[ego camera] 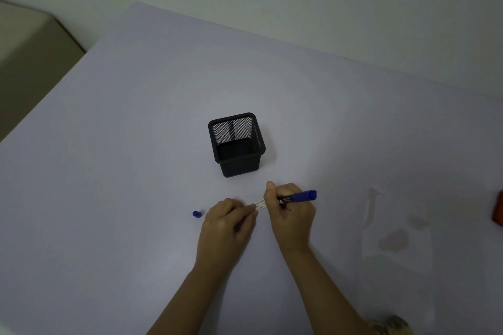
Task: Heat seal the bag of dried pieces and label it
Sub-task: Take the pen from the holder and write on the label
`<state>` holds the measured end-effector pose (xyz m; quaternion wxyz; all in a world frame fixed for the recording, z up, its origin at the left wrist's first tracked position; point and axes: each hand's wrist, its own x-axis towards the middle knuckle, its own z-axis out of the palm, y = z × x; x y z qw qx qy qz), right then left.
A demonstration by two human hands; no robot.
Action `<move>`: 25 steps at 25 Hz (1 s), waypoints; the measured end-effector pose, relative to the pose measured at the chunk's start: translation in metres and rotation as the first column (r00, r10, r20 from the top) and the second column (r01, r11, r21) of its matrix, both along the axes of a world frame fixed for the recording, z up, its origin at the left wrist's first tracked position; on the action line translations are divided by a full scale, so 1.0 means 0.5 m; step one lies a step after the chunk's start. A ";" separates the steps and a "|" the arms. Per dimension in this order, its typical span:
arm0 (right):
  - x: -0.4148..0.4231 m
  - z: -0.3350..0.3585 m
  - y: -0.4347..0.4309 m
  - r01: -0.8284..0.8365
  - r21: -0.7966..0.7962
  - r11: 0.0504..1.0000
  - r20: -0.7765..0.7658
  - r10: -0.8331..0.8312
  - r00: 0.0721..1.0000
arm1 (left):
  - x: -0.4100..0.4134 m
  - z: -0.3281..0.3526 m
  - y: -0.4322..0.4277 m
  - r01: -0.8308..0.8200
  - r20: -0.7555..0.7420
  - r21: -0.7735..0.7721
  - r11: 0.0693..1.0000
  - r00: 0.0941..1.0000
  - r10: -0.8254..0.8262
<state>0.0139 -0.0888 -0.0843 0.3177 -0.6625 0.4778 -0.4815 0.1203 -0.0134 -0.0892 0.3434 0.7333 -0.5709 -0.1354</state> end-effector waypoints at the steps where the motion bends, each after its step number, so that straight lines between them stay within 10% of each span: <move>1: 0.001 0.000 0.000 0.003 0.008 1.000 0.006 -0.003 1.000 | 0.000 -0.001 0.000 -0.001 -0.002 0.000 1.000 1.000 0.001; 25: 0.006 0.012 0.000 0.070 0.094 0.993 0.016 -0.072 0.997 | -0.003 0.014 -0.002 -0.016 -0.027 0.029 0.999 1.000 0.016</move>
